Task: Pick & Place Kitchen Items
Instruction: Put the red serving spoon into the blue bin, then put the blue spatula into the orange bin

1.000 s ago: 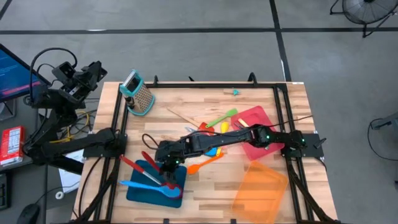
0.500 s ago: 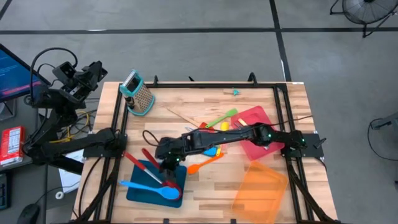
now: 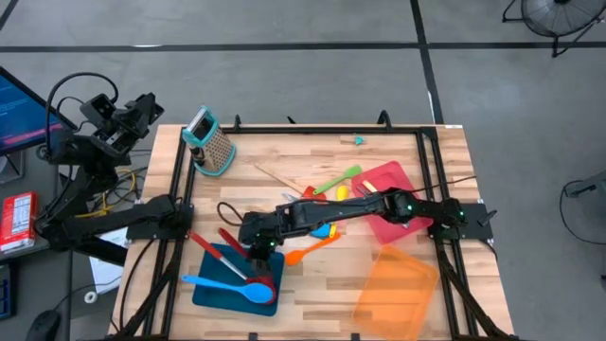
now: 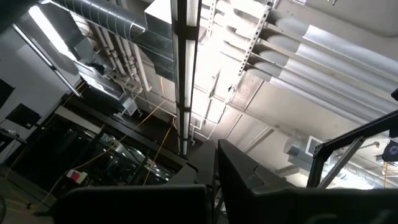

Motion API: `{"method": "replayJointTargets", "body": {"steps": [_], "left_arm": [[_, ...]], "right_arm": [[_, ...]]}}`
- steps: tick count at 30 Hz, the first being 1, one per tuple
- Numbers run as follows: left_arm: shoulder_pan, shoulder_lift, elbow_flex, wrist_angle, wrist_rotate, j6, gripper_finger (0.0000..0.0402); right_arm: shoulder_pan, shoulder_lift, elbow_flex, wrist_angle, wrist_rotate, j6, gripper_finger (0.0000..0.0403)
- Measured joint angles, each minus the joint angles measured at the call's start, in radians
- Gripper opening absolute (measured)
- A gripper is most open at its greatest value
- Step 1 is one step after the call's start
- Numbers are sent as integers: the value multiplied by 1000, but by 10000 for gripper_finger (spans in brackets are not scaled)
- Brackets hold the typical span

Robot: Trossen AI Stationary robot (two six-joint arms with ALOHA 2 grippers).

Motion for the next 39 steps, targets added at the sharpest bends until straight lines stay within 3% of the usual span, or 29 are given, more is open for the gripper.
{"method": "replayJointTargets", "body": {"steps": [11,23,34,39], "left_arm": [[0,0,0,0,0,0,1],[0,0,0,0,0,0,1],[0,0,0,-2,1,0,1],[0,-2,2,-124,82,0,1]], "right_arm": [[14,30,-1,-3,-48,0,31],[3,30,-17,33,-46,-64,83],[20,30,-17,40,-55,-83,199],[15,-15,-2,-68,-55,-95,227]]}}
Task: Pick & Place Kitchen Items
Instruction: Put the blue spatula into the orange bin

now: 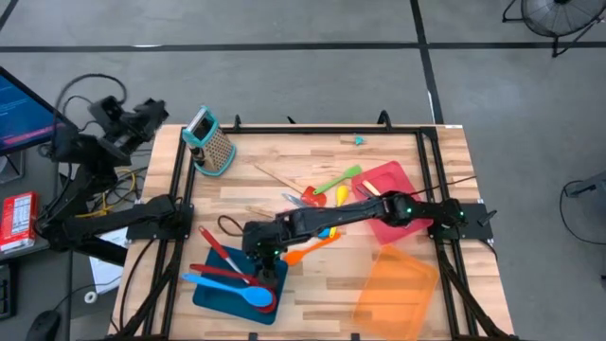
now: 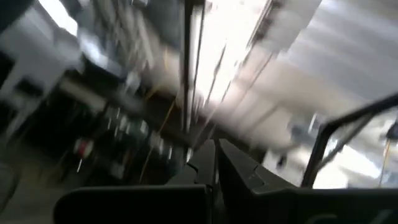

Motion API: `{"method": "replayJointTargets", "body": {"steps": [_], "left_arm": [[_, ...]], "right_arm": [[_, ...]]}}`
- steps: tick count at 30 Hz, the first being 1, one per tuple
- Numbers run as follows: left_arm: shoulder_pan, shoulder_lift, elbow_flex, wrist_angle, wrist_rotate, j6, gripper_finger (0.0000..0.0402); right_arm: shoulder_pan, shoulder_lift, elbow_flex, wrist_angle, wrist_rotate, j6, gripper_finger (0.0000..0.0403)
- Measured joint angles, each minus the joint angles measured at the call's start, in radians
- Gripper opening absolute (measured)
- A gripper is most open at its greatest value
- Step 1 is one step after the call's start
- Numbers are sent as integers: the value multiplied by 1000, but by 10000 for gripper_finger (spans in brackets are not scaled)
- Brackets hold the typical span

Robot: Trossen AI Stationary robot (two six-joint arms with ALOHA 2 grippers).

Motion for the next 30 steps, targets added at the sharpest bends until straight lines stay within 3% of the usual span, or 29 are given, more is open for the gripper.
{"method": "replayJointTargets", "body": {"steps": [3,6,9,12,17,21,27,30], "left_arm": [[-1,-1,0,-191,70,18,1],[-14,3,0,-429,98,43,1],[-45,22,-2,-669,82,77,1],[-108,43,-45,-783,16,87,1],[-302,103,-169,-787,-167,27,1],[-496,209,-259,-756,-320,-76,1],[-806,465,-310,-549,-527,-225,1],[-874,624,-274,-501,-617,-286,1]], "right_arm": [[-9,-122,-1,-132,20,-20,228],[-1,-294,3,-292,112,-36,214],[41,-442,4,-451,271,-34,186],[96,-583,-1,-539,453,33,147],[188,-810,5,-608,769,186,80],[257,-894,0,-642,941,256,42],[306,-943,2,-694,1044,277,4],[297,-931,0,-707,1044,277,4]]}}
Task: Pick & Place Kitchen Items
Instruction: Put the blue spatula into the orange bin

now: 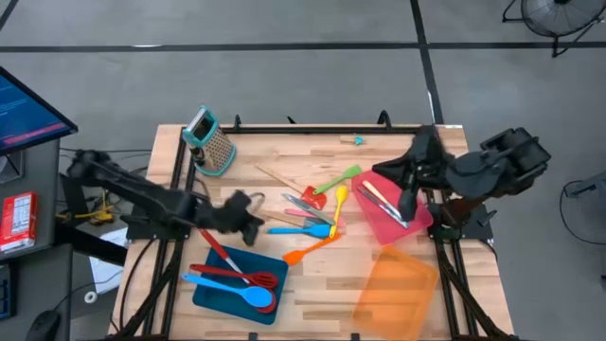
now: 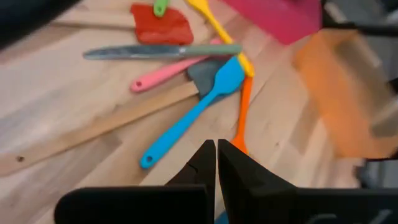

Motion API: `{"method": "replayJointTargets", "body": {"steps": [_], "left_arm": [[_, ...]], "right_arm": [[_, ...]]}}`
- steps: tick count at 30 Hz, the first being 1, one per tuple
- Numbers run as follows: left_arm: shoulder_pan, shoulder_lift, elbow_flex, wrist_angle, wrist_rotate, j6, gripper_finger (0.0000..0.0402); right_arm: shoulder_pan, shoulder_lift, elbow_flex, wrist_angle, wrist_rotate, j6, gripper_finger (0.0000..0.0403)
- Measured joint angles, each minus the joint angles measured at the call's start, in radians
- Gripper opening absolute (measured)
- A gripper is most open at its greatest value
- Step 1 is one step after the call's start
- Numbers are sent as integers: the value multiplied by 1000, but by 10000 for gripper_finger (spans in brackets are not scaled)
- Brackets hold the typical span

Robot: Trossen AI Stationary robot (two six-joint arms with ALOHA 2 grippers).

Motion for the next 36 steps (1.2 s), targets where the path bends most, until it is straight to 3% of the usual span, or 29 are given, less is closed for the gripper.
{"method": "replayJointTargets", "body": {"steps": [7,15,25,36], "left_arm": [[-5,316,175,3,87,18,0],[-4,507,358,4,151,78,0],[-35,609,375,-48,220,9,0],[-154,604,375,-191,216,-110,1]], "right_arm": [[-9,33,1,-24,1,0,9],[17,57,1,-52,-4,0,1],[62,62,1,-52,-27,69,4],[122,62,1,-51,-24,98,2]]}}
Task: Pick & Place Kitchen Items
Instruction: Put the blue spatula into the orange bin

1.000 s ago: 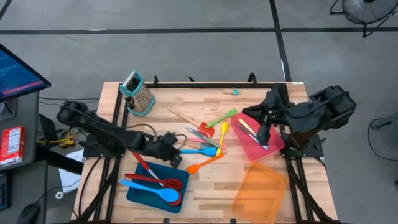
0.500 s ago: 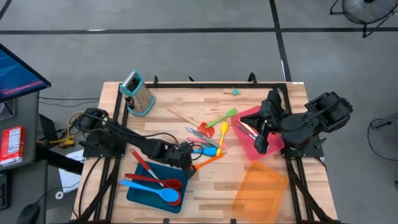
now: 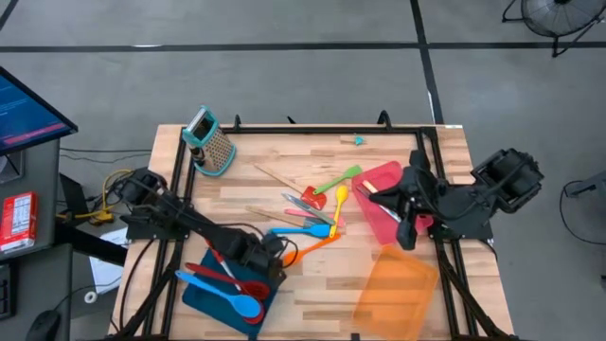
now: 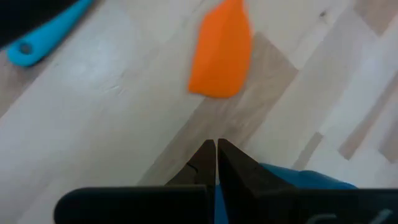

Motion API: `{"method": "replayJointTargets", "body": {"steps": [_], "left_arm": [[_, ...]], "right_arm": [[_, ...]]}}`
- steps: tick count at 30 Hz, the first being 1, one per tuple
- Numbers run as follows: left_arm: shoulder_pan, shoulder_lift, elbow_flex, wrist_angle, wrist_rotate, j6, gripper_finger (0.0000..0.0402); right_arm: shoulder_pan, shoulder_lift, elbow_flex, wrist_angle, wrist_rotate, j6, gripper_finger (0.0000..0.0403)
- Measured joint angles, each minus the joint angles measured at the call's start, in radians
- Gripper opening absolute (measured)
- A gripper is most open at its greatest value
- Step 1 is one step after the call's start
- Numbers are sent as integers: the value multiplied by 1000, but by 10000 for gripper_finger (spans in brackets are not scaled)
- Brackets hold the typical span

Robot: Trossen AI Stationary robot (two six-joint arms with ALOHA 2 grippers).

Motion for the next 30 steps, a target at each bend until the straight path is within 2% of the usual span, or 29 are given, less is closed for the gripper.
{"method": "replayJointTargets", "body": {"steps": [5,7,10,13,16,21,24,30], "left_arm": [[-31,-13,0,-33,-14,-35,1],[-27,-52,-1,-35,-16,-36,1],[-5,-153,-1,-31,-91,-18,1],[37,-263,0,-10,-179,75,1],[96,-337,0,62,-207,250,1],[196,-379,0,336,-130,608,18],[239,-377,0,468,-66,724,50],[293,-310,0,469,62,826,137]], "right_arm": [[20,12,0,-20,1,8,2],[27,13,0,-26,2,24,2],[52,15,0,-40,1,38,2],[69,13,0,-48,5,45,2],[79,14,0,-50,5,45,2],[89,14,0,-71,6,94,5],[102,13,0,-100,20,133,16],[136,-27,0,-107,40,173,64]]}}
